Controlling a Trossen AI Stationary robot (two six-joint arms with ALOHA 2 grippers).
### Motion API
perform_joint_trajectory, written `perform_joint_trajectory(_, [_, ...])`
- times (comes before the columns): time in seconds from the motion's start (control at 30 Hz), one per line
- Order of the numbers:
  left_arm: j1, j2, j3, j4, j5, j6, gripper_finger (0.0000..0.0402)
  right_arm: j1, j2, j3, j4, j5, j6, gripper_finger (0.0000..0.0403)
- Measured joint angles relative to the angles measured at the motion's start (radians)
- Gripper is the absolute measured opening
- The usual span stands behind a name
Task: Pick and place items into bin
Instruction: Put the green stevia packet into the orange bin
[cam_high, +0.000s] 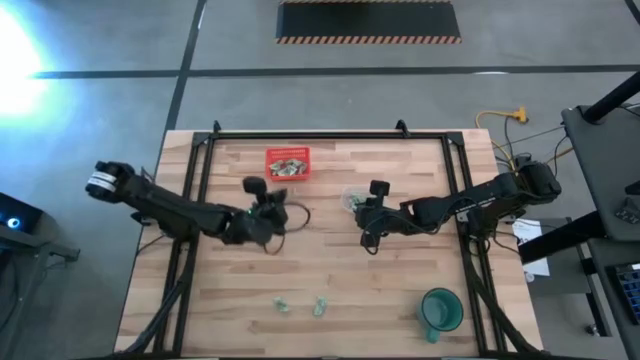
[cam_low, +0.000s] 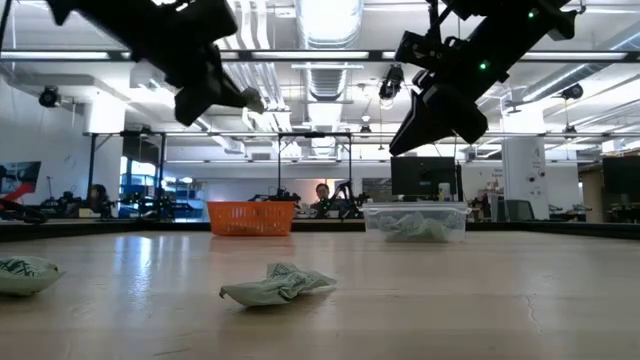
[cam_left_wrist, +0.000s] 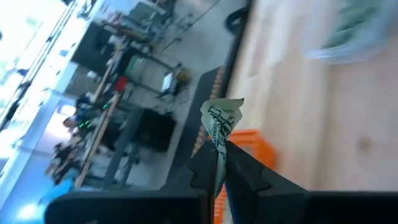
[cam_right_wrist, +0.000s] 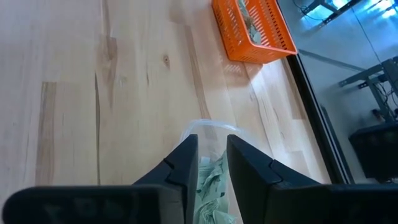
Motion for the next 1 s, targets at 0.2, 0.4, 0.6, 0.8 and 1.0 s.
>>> perform_joint_trajectory(0.2, [0.171, -0.037, -0.005, -0.002, 0.011, 0.029, 0.0008, 0.000, 0.000, 0.000, 0.007, 0.000, -0.005, 0.0073])
perform_joint_trajectory(0.4, [0.352, -0.027, -0.004, 0.000, 0.241, 0.028, 0.0008, 0.000, 0.000, 0.000, 0.009, 0.000, -0.008, 0.0068])
perform_joint_trajectory(0.6, [0.484, 0.041, -0.004, 0.002, 0.354, 0.019, 0.0008, 0.000, 0.000, 0.000, 0.009, 0.000, -0.007, 0.0068])
perform_joint_trajectory(0.8, [0.535, 0.130, 0.002, 0.020, 0.369, 0.019, 0.0008, 0.000, 0.000, 0.000, 0.009, 0.000, -0.007, 0.0068])
perform_joint_trajectory(1.0, [0.537, 0.208, 0.001, 0.073, 0.371, 0.072, 0.0024, 0.000, 0.000, -0.002, 0.009, 0.000, -0.008, 0.0068])
